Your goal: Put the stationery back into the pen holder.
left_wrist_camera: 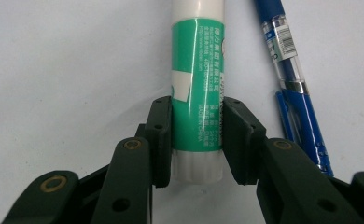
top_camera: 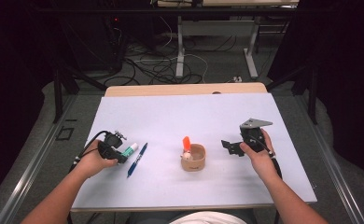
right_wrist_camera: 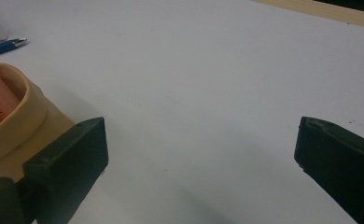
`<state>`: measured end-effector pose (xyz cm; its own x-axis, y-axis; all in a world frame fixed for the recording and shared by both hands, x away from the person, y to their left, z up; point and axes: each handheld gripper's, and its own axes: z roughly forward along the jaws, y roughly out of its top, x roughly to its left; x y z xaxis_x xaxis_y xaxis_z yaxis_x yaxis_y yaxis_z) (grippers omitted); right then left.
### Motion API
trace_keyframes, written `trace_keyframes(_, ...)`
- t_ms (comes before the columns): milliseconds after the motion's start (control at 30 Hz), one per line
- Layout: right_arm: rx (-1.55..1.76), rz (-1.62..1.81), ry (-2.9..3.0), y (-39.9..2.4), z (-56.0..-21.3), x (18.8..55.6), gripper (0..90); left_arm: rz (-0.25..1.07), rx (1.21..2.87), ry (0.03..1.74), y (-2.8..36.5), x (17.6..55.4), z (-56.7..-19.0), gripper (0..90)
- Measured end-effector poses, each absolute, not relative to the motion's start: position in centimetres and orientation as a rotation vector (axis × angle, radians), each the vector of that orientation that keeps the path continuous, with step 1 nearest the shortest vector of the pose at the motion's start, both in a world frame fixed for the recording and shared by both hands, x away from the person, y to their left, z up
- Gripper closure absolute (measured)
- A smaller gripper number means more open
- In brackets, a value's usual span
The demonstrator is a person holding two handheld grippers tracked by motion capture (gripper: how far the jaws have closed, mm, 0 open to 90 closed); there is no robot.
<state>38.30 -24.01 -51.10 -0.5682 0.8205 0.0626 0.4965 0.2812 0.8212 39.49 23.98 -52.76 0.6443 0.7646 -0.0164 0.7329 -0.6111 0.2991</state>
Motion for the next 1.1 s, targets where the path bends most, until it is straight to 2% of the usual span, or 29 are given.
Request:
trace_keyframes(333, 1.198, 1.2, 2.18, -23.9, -51.0, 38.3, 2.1, 0.179, 2.496, 1.216, 24.1, 39.5, -51.9, 66.4)
trace_keyframes(700, 1.202, 1.218, 2.171, -23.7, -50.7, 38.3, 1.7, 0.234, 2.387, 1.158, 23.2, 39.4, -49.3, 66.4)
trace_keyframes(1100, 1.204, 1.266, 2.172, -23.3, -50.4, 38.4, 1.4, 0.299, 2.2, 1.117, 22.2, 39.2, -46.8, 66.5)
